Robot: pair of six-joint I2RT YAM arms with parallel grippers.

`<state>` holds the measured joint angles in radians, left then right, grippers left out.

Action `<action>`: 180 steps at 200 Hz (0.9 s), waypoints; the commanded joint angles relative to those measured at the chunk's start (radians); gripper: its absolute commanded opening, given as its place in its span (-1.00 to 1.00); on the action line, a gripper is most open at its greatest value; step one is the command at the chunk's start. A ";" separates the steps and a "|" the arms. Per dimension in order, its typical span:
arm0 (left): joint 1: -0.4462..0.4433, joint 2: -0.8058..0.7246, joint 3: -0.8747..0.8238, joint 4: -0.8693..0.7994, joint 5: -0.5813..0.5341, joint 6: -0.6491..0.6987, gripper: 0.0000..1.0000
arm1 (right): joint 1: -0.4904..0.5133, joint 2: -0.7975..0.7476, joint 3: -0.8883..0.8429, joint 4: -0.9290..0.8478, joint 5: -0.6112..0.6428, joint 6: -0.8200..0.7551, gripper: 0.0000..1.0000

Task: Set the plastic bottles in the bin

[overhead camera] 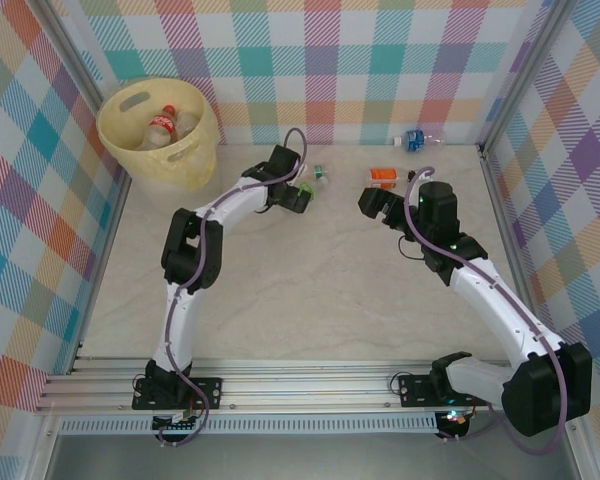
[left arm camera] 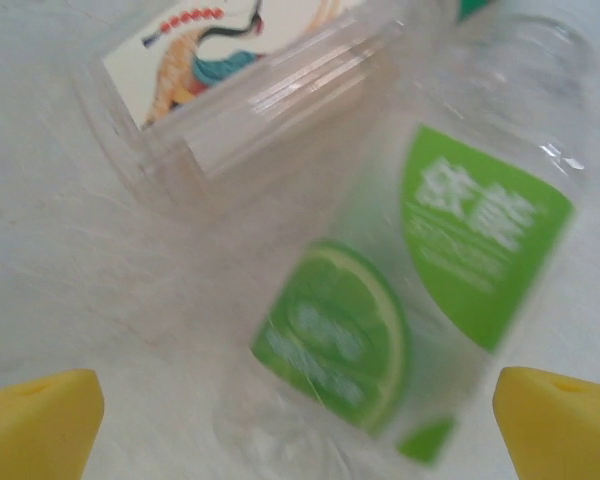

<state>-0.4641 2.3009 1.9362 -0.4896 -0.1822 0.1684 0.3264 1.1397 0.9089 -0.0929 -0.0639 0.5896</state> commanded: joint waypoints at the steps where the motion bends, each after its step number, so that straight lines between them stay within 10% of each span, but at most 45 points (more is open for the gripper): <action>1: -0.005 0.057 0.078 -0.038 -0.025 0.039 1.00 | -0.004 -0.037 0.013 0.005 0.010 -0.010 0.99; 97: -0.005 0.152 0.196 -0.090 0.168 0.131 0.88 | -0.006 -0.038 0.016 0.001 0.019 -0.030 0.99; 180: -0.008 0.130 0.138 -0.061 0.159 0.162 0.37 | -0.005 -0.034 0.018 -0.002 0.024 -0.038 0.99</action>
<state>-0.4644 2.4538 2.1098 -0.5617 -0.0158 0.3302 0.3264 1.1122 0.9089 -0.0959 -0.0547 0.5739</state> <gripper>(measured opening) 0.715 0.996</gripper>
